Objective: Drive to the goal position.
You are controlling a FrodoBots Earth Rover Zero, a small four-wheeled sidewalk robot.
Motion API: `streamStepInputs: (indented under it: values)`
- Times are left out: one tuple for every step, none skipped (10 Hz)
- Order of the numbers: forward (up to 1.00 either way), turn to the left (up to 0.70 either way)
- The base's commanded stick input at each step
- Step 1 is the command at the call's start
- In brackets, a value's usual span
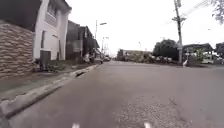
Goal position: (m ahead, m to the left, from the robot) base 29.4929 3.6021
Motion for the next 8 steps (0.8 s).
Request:
streamStepInputs:
  values:
    - [0.70, -0.34]
    - [0.70, -0.13]
    - [0.70, -0.20]
    - [0.70, -0.30]
    - [0.70, -0.05]
    - [0.70, 0.08]
    - [0.70, 0.17]
    - [0.70, 0.17]
